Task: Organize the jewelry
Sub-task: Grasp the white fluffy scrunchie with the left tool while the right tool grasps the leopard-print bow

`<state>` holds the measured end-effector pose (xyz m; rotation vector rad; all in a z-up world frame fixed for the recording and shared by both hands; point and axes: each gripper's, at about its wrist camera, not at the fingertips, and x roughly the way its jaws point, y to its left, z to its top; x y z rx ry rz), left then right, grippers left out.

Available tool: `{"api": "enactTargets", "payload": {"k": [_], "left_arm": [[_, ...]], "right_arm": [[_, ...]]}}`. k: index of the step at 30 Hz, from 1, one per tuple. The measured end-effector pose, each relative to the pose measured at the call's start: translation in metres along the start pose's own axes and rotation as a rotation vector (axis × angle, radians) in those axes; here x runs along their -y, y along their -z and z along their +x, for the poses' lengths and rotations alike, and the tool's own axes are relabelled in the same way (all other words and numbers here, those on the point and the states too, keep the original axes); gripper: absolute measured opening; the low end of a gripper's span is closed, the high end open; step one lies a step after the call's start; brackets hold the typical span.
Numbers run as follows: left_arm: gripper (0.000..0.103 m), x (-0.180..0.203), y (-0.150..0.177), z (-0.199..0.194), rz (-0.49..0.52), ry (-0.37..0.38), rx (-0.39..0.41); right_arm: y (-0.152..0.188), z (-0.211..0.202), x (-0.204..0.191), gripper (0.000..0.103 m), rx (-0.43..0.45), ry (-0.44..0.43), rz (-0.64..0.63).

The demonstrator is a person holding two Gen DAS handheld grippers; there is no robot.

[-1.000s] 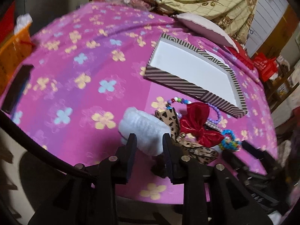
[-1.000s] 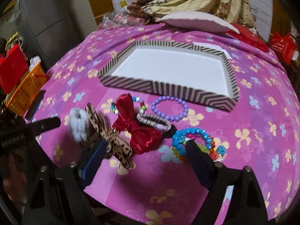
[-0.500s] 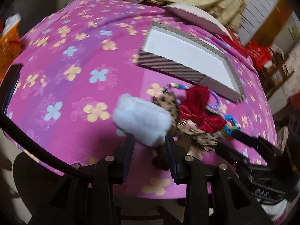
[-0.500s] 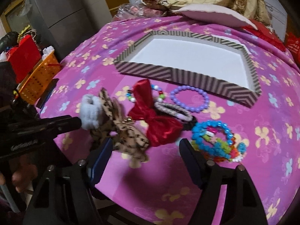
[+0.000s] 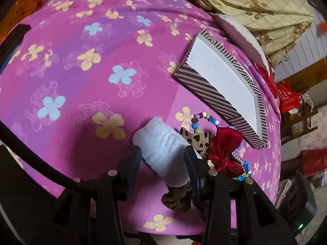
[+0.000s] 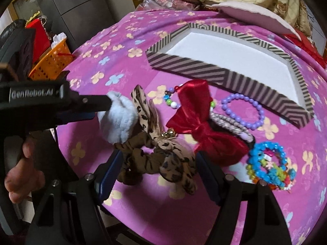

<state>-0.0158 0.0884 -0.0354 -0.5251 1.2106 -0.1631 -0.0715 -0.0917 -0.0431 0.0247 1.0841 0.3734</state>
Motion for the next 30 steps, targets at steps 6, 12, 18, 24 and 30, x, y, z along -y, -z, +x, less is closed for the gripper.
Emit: {"api": "enactTargets", "payload": {"k": [6, 12, 18, 24, 30], "left_arm": [[0.056, -0.003, -0.005, 0.006, -0.078, 0.052, -0.023], [0.056, -0.003, -0.011, -0.003, -0.095, 0.11, 0.019], [0.056, 0.001, -0.009, 0.015, -0.09, 0.074, -0.019], [0.025, -0.001, -0.008, 0.014, -0.052, 0.033, -0.008], [0.015, 0.0, -0.007, -0.005, -0.01, 0.054, 0.029]], "right_arm": [[0.002, 0.015, -0.005, 0.07, -0.027, 0.002, -0.045], [-0.001, 0.018, -0.001, 0.069, -0.027, -0.012, -0.037], [-0.001, 0.021, -0.002, 0.063, -0.002, -0.005, -0.064], [0.004, 0.016, 0.004, 0.031, 0.013, -0.027, -0.07], [0.008, 0.002, 0.005, 0.028, 0.031, -0.036, -0.069]]}}
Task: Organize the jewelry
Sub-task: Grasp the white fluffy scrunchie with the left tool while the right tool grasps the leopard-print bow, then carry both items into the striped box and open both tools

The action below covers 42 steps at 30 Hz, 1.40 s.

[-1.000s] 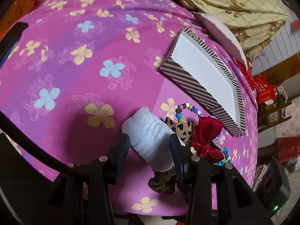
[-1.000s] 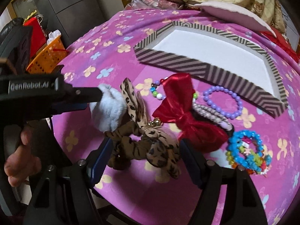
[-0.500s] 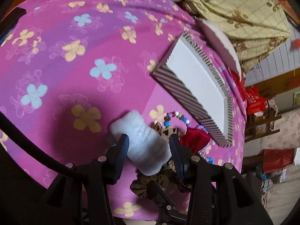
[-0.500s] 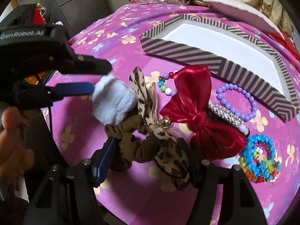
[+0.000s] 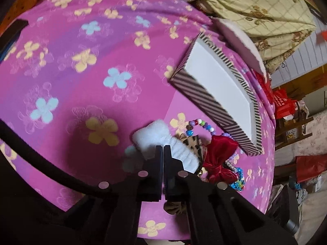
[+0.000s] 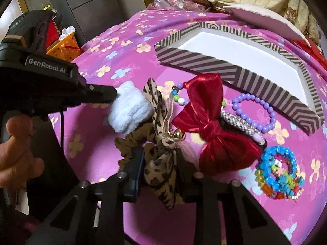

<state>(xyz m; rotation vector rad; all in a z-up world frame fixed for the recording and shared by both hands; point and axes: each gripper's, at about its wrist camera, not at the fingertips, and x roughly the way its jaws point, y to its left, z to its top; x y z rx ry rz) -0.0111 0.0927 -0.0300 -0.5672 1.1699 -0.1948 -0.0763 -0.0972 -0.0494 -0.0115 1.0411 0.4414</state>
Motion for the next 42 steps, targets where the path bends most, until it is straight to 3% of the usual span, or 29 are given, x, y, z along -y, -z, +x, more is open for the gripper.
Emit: {"api": "enactTargets", "payload": {"k": [7, 9, 11, 14, 19, 23, 25, 36, 42], "left_arm": [[0.015, 0.002, 0.001, -0.015, 0.005, 0.028, 0.023], [0.027, 0.001, 0.001, -0.017, -0.026, 0.045, 0.026], [0.052, 0.001, 0.001, -0.014, -0.049, 0.059, 0.016], [0.058, 0.003, 0.004, -0.003, -0.075, 0.046, 0.0], [0.058, 0.01, 0.007, 0.024, -0.082, -0.017, -0.043], [0.033, 0.018, 0.011, 0.032, -0.021, -0.065, -0.035], [0.024, 0.017, 0.008, 0.026, -0.015, -0.038, -0.031], [0.023, 0.055, -0.037, -0.027, 0.132, 0.015, 0.081], [0.023, 0.091, -0.079, -0.018, 0.202, -0.012, 0.129]], "right_arm": [[-0.006, -0.027, 0.007, 0.027, 0.053, 0.012, 0.013], [-0.008, -0.032, 0.01, 0.027, 0.063, 0.021, 0.02], [-0.01, -0.035, 0.014, 0.027, 0.067, 0.023, 0.036], [-0.009, -0.04, 0.019, 0.027, 0.074, 0.023, 0.061], [-0.007, -0.049, 0.025, 0.027, 0.086, 0.031, 0.077], [-0.007, -0.055, 0.033, 0.027, 0.097, 0.023, 0.1], [-0.009, -0.058, 0.036, 0.027, 0.106, 0.01, 0.116], [-0.065, -0.067, 0.056, 0.027, 0.189, 0.034, 0.137], [-0.11, -0.043, 0.071, 0.028, 0.17, 0.068, 0.16]]}}
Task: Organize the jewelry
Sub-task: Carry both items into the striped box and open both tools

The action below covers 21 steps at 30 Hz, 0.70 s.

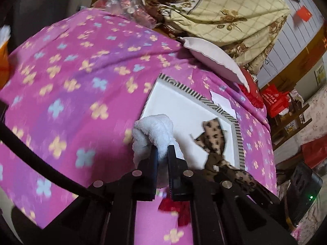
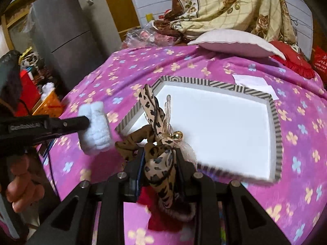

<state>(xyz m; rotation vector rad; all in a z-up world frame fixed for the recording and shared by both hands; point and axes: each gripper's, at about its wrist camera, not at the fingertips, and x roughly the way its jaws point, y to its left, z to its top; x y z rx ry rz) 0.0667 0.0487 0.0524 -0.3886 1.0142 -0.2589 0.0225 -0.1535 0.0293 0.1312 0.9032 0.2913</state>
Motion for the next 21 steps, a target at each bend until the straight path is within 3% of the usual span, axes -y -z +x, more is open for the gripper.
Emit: {"api": "enactTargets", "payload": {"k": [9, 15, 21], "left_arm": [[0.023, 0.009, -0.03, 0.076, 0.047, -0.103, -0.083], [0.023, -0.003, -0.028, 0.097, 0.047, -0.134, -0.121], [0.026, -0.004, -0.026, 0.099, 0.042, -0.14, -0.127]], "right_arm": [[-0.024, 0.072, 0.017, 0.029, -0.098, 0.015, 0.079], [-0.019, 0.095, 0.025, 0.036, -0.13, 0.0, 0.118], [-0.017, 0.091, 0.032, 0.04, -0.121, -0.009, 0.145]]}}
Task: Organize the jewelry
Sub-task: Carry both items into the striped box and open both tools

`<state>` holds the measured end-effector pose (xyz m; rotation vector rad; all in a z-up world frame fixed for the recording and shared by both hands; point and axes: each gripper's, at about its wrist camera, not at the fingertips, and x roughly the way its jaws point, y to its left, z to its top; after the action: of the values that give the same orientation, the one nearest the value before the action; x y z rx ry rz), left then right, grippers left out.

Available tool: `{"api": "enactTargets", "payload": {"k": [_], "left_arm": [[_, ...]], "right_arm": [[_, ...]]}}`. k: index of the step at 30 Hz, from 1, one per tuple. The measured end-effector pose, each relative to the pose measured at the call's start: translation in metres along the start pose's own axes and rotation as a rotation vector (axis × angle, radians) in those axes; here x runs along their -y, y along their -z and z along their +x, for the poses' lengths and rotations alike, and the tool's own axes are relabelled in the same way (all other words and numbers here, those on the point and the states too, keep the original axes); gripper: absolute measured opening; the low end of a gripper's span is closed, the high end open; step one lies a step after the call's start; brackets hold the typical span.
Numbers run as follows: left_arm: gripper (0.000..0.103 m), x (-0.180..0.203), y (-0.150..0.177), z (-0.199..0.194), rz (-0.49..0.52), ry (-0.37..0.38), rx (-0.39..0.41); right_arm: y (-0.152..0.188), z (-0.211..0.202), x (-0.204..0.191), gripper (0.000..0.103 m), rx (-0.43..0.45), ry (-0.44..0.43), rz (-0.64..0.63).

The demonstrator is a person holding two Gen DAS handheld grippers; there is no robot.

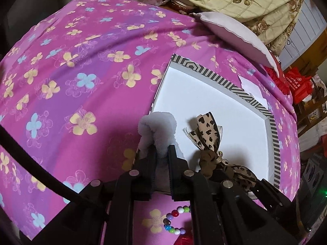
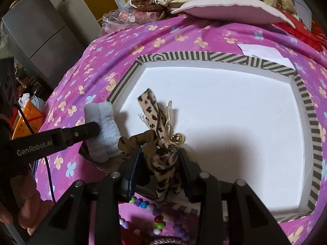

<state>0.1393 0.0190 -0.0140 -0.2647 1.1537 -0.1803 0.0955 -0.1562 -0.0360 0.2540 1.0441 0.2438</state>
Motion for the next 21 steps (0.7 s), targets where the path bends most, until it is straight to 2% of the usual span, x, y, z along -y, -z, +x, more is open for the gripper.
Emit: {"api": "enactTargets", "payload": {"k": [4, 5, 7, 9, 13, 21], "left_arm": [[0.037, 0.001, 0.003, -0.01, 0.003, 0.008, 0.006], [0.041, 0.002, 0.004, -0.013, 0.0, 0.016, 0.005], [0.045, 0.002, 0.008, -0.02, -0.005, 0.035, 0.004], [0.045, 0.004, 0.013, -0.029, 0.011, 0.033, 0.017], [0.046, 0.009, 0.028, -0.047, 0.063, -0.018, 0.06], [0.046, 0.009, 0.065, -0.071, 0.113, -0.116, 0.144]], "right_arm": [[-0.001, -0.02, 0.004, 0.046, 0.049, 0.01, 0.016], [-0.001, -0.026, 0.005, 0.05, 0.06, 0.011, 0.024], [0.0, -0.033, 0.006, 0.052, 0.066, 0.004, 0.03], [0.002, -0.043, 0.006, 0.052, 0.08, 0.003, 0.028], [0.015, -0.062, 0.002, 0.054, 0.098, -0.009, 0.025], [0.048, -0.09, -0.006, 0.06, 0.132, 0.032, -0.005]]}}
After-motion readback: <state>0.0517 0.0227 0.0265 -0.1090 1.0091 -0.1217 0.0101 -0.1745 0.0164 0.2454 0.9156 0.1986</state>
